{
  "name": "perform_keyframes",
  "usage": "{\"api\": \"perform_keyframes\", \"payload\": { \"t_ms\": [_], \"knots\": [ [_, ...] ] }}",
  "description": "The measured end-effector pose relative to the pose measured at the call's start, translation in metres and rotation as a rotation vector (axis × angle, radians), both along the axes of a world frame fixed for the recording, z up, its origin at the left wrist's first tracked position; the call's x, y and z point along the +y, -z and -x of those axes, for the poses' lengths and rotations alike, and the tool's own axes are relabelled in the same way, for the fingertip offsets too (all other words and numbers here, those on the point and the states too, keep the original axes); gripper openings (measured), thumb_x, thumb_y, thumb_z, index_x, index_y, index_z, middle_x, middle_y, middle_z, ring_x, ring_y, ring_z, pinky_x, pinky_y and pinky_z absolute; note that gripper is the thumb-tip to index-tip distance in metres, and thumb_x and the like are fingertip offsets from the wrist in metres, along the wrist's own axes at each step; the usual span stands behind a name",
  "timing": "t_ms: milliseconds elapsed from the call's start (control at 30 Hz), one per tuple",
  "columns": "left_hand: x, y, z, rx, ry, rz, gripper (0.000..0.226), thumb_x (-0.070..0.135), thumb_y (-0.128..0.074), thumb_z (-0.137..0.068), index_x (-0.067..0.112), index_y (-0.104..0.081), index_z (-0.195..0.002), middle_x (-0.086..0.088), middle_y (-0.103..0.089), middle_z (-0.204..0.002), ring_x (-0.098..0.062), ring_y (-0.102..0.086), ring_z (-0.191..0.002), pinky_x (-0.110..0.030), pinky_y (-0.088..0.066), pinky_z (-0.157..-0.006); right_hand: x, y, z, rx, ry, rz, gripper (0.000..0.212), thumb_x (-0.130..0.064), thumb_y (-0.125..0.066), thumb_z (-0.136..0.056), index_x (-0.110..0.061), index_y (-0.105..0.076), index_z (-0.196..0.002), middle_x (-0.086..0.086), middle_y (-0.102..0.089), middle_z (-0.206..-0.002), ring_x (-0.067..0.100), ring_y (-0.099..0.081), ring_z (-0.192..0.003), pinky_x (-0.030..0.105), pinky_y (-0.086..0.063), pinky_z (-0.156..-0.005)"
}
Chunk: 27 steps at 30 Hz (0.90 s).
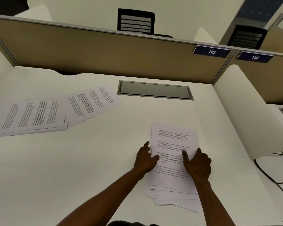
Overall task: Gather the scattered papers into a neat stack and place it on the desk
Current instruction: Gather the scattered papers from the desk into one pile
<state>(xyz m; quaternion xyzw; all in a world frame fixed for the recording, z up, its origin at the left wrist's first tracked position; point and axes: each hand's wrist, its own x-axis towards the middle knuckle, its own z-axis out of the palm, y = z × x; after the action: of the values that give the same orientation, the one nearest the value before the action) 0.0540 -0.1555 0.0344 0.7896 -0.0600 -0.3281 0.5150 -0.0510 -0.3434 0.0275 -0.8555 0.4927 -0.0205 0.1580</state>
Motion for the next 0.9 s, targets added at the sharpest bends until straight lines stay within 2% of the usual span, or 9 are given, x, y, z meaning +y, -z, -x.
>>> {"api": "perform_keyframes", "payload": {
  "t_ms": [100, 200, 300, 433, 500, 533, 600, 667, 900],
  "knots": [
    [-0.005, -0.004, -0.003, 0.188, -0.219, 0.084, 0.089, 0.027, -0.073, -0.086, 0.023, -0.018, -0.156, -0.006, -0.043, -0.149, -0.023, -0.051, -0.128, -0.030, -0.043, -0.102, 0.011, -0.001, -0.003, 0.021, -0.057, -0.011, 0.087, -0.065, -0.055, -0.083, -0.007, -0.034, -0.145, 0.021, -0.050, -0.133, 0.039, -0.043, -0.123, 0.048, -0.046, -0.095],
    [-0.008, -0.008, -0.009, 0.432, -0.421, 0.212, 0.090, 0.023, -0.072, -0.086, 0.015, -0.015, -0.156, -0.015, -0.041, -0.151, -0.032, -0.050, -0.131, -0.043, -0.044, -0.108, 0.019, -0.002, -0.005, 0.033, -0.086, -0.025, 0.091, -0.064, -0.058, -0.082, -0.008, -0.030, -0.147, 0.019, -0.047, -0.137, 0.037, -0.041, -0.126, 0.047, -0.046, -0.098],
    [-0.008, -0.012, -0.019, 0.536, -0.449, 0.241, 0.078, 0.022, -0.072, -0.087, 0.005, -0.030, -0.151, -0.019, -0.051, -0.141, -0.033, -0.055, -0.124, -0.042, -0.050, -0.102, 0.026, -0.002, -0.005, 0.038, -0.098, -0.033, 0.092, -0.063, -0.060, -0.081, -0.009, -0.029, -0.148, 0.019, -0.045, -0.140, 0.037, -0.040, -0.127, 0.047, -0.045, -0.099],
    [0.000, -0.022, -0.026, 0.567, -0.397, 0.231, 0.040, 0.020, -0.075, -0.084, -0.003, -0.067, -0.115, -0.008, -0.067, -0.079, -0.014, -0.064, -0.059, -0.022, -0.050, -0.049, 0.034, -0.003, -0.006, 0.019, -0.110, -0.070, 0.092, -0.058, -0.064, -0.081, -0.010, -0.027, -0.149, 0.018, -0.042, -0.144, 0.036, -0.037, -0.131, 0.047, -0.042, -0.104],
    [0.004, -0.022, -0.027, 0.568, -0.392, 0.225, 0.035, 0.018, -0.076, -0.083, -0.002, -0.068, -0.111, -0.006, -0.066, -0.072, -0.012, -0.063, -0.048, -0.016, -0.046, -0.037, 0.037, -0.004, -0.007, -0.013, -0.111, -0.098, 0.092, -0.054, -0.067, -0.080, -0.010, -0.027, -0.150, 0.017, -0.042, -0.144, 0.036, -0.036, -0.132, 0.047, -0.041, -0.105],
    [0.005, -0.019, -0.026, 0.543, -0.388, 0.217, 0.037, 0.018, -0.076, -0.083, -0.001, -0.067, -0.113, -0.008, -0.069, -0.079, -0.015, -0.067, -0.058, -0.018, -0.051, -0.041, 0.039, -0.004, -0.008, -0.027, -0.109, -0.110, 0.091, -0.052, -0.069, -0.080, -0.010, -0.027, -0.150, 0.017, -0.042, -0.144, 0.036, -0.036, -0.133, 0.048, -0.041, -0.105],
    [0.008, -0.014, -0.025, 0.396, -0.376, 0.151, 0.047, 0.019, -0.077, -0.082, 0.003, -0.062, -0.124, -0.011, -0.071, -0.107, -0.026, -0.071, -0.089, -0.032, -0.063, -0.070, 0.044, -0.004, -0.009, -0.057, -0.105, -0.135, 0.091, -0.049, -0.071, -0.079, -0.011, -0.028, -0.150, 0.018, -0.042, -0.145, 0.036, -0.035, -0.134, 0.048, -0.041, -0.106],
    [0.013, -0.012, -0.023, 0.269, -0.378, 0.108, 0.055, 0.021, -0.077, -0.081, 0.010, -0.056, -0.131, -0.011, -0.064, -0.124, -0.028, -0.066, -0.106, -0.042, -0.058, -0.090, 0.050, -0.002, -0.012, -0.101, -0.108, -0.160, 0.090, -0.046, -0.072, -0.079, -0.012, -0.028, -0.150, 0.018, -0.043, -0.144, 0.037, -0.036, -0.134, 0.049, -0.041, -0.106],
    [0.040, -0.019, -0.033, 0.243, -0.392, 0.213, 0.059, 0.020, -0.075, -0.081, 0.030, -0.047, -0.132, -0.004, -0.067, -0.116, -0.022, -0.067, -0.099, -0.033, -0.061, -0.077, 0.079, 0.000, -0.034, -0.111, -0.210, -0.166, 0.090, -0.046, -0.072, -0.079, -0.012, -0.028, -0.151, 0.019, -0.044, -0.143, 0.038, -0.037, -0.132, 0.049, -0.042, -0.104]
  ]
}}
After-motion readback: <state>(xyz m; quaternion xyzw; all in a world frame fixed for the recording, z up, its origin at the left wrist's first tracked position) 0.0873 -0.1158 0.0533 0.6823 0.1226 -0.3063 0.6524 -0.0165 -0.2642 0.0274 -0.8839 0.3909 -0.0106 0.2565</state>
